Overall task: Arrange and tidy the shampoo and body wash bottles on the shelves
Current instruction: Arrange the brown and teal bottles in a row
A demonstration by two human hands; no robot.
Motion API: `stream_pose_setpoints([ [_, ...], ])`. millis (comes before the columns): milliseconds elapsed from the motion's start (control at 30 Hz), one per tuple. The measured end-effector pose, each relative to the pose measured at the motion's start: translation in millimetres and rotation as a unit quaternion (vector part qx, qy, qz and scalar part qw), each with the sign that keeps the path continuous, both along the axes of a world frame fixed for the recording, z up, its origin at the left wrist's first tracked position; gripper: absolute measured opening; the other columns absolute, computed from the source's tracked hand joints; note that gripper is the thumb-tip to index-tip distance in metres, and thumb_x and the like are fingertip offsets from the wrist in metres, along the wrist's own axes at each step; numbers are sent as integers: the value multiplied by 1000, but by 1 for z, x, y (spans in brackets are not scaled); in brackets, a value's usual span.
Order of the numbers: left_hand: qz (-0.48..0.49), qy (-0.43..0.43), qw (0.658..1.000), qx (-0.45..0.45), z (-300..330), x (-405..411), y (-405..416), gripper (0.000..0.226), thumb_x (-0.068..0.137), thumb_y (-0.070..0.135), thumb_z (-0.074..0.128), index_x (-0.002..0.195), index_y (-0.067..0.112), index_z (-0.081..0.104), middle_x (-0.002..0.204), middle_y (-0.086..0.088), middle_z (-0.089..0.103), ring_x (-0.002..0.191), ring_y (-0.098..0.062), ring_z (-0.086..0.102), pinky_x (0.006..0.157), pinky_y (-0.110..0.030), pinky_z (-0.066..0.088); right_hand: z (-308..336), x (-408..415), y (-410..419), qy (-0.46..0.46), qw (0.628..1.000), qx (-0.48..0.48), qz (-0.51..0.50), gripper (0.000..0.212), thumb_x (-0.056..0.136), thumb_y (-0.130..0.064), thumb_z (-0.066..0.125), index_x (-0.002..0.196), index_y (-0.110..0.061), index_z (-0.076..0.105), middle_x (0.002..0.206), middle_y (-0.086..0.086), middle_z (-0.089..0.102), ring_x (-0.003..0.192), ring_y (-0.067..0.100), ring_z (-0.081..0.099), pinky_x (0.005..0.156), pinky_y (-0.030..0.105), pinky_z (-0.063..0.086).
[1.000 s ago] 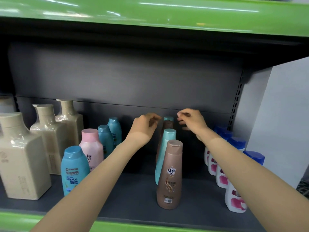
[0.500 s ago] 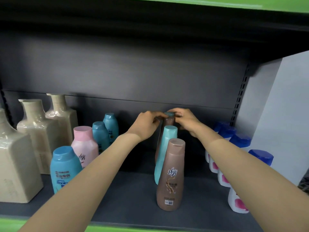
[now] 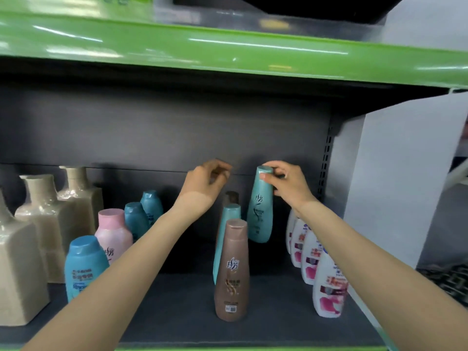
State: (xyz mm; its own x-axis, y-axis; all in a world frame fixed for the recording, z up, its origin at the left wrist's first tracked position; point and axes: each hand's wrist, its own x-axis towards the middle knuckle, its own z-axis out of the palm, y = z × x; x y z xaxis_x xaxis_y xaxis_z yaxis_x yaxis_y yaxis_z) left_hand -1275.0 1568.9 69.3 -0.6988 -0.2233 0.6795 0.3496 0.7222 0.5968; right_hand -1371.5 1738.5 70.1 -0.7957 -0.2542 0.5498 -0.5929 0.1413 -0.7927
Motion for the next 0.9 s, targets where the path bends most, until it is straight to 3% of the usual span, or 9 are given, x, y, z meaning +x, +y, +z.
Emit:
stream_pose_setpoints([
  [100,-16,44,999,-3,12,22,21,15,91,14,56,90,28,62,86,11,64,76,5,56,66,0,38,10,19,15,-6,1000,-10,1,16,82,-10,70,93,-22,68,78,-8,63,86,17,62,89,51,52],
  [200,-43,61,997,-9,18,47,48,14,91,14,56,91,26,61,85,16,62,74,15,53,64,-1,40,15,44,34,-5,1000,-14,9,15,83,-11,69,93,-22,66,80,-7,62,89,21,62,85,53,53],
  [333,-70,45,996,-22,5,72,84,16,91,15,57,102,22,65,98,12,66,90,4,59,82,-12,46,13,76,62,-11,999,-26,16,18,85,-15,69,102,-19,67,88,-2,66,85,14,64,75,48,58],
  [433,-78,11,996,-34,-14,83,111,25,90,15,58,114,22,62,109,6,64,99,0,59,88,-10,44,7,95,83,-31,998,-24,40,16,84,-19,71,100,-20,67,95,5,68,91,19,68,72,46,60],
  [500,-85,-7,996,-25,-25,88,125,32,89,16,59,121,22,58,115,4,62,104,-3,58,95,-21,47,1,107,94,-48,997,-28,61,11,84,-19,71,95,-20,68,94,6,69,92,20,68,71,45,60],
  [600,-86,-26,996,-14,-38,95,140,43,86,22,64,128,21,53,116,3,62,105,-8,59,95,-34,49,-6,120,107,-70,994,-39,73,9,85,-18,70,94,-17,68,94,7,68,92,21,68,66,39,61],
  [733,-72,-70,995,-29,-53,106,153,70,74,35,75,135,30,42,113,8,60,99,-8,59,90,-36,50,-13,131,116,-89,993,-55,57,18,84,-19,71,99,-10,67,97,10,68,91,23,68,60,37,60],
  [900,-16,-136,988,-71,-73,118,157,102,61,48,80,142,37,20,129,7,46,115,-14,50,97,-41,45,-13,138,124,-128,985,-108,34,18,82,-24,73,94,-11,66,101,12,68,92,24,69,56,32,58],
])
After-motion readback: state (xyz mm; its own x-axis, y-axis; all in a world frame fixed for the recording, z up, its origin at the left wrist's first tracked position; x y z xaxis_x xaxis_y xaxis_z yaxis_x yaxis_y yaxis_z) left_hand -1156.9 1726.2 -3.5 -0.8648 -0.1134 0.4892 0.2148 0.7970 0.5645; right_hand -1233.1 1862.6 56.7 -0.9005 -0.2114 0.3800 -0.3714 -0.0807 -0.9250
